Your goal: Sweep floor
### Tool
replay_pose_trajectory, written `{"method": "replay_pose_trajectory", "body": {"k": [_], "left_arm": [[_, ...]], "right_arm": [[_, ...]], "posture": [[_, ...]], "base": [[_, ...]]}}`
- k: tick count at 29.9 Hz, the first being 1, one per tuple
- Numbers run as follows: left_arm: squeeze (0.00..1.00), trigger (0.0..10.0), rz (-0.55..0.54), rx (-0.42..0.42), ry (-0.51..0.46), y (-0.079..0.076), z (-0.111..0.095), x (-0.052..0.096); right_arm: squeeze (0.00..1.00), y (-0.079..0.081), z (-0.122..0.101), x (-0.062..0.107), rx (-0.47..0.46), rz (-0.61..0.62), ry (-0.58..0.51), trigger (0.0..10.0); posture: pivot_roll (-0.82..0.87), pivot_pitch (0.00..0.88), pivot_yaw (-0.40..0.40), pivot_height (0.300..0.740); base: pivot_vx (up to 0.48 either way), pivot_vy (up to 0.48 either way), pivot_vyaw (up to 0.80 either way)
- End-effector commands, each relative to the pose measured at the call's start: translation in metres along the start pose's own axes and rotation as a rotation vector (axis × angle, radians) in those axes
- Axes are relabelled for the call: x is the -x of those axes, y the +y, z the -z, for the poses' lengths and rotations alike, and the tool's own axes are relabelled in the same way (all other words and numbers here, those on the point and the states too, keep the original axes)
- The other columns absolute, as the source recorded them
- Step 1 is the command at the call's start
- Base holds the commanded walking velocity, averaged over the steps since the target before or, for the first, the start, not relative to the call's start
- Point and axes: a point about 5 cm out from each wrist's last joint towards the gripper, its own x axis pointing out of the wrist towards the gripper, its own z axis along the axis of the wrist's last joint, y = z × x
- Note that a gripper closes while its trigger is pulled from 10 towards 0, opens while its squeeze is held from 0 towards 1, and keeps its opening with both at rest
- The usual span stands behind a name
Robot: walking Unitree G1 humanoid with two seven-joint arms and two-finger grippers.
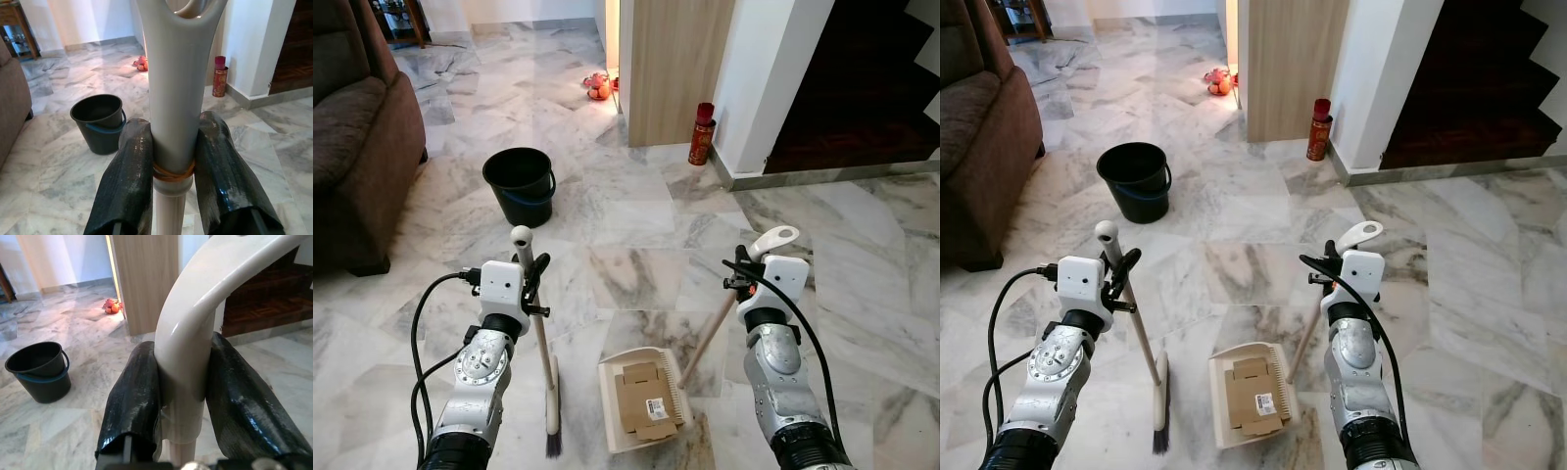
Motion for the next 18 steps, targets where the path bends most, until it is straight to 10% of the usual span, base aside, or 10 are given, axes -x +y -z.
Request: {"method": "replay_pose_trajectory", "body": {"k": [1,18], "left_arm": [[0.00,10.0,-0.005,-0.009,-0.036,0.0001,-0.0091,-0.0061],[0.00,10.0,0.013,-0.017,-0.016,0.0038,-0.0054,-0.0046]], "right_arm": [[0.00,-0.0002,-0.0147,-0.0071,-0.001,-0.002,-0.056,10.0],[0.00,-0.0003,-0.0160,-0.0043,0.006,0.020,-0.072,10.0]], "posture": [[-0.03,0.090,-0.021,0.740],[-0.10,0.063,0.044,0.740]], "base": [[0.255,0.000,0.00],[0.254,0.000,0.10]]}}
